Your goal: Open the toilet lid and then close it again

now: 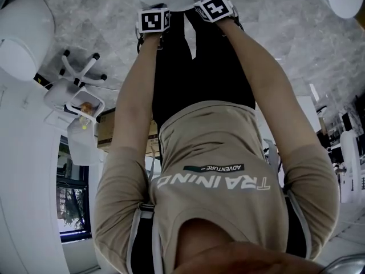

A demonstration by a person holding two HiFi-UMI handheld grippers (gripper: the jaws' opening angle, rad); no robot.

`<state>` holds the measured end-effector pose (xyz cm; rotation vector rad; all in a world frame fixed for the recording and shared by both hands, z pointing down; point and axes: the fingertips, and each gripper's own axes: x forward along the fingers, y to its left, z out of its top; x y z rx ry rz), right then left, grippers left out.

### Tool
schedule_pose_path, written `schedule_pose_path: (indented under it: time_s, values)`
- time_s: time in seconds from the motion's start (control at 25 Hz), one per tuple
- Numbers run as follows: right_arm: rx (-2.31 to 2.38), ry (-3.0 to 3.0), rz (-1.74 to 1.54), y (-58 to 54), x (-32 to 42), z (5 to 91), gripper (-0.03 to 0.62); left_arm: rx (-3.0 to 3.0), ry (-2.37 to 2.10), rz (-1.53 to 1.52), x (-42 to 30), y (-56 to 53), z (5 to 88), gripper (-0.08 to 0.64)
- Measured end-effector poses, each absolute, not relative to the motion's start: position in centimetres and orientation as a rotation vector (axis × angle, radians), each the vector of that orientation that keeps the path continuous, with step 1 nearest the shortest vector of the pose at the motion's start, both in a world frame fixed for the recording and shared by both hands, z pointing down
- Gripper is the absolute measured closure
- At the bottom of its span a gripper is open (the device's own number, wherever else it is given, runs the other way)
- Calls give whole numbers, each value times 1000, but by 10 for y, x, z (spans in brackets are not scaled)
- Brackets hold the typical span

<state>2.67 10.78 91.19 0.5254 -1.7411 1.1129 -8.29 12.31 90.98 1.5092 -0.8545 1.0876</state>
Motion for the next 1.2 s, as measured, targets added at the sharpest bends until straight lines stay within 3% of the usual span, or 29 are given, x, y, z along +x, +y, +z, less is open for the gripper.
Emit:
schedule_pose_path:
  time_s: [0.68,1.2]
  values:
    - [573,-1846,984,50,41,766,578,1689,-932,1045,-94,65,751,558]
    - [642,-2091,859,-10,1,655,578,1810,-1101,879,-130,4,652,558]
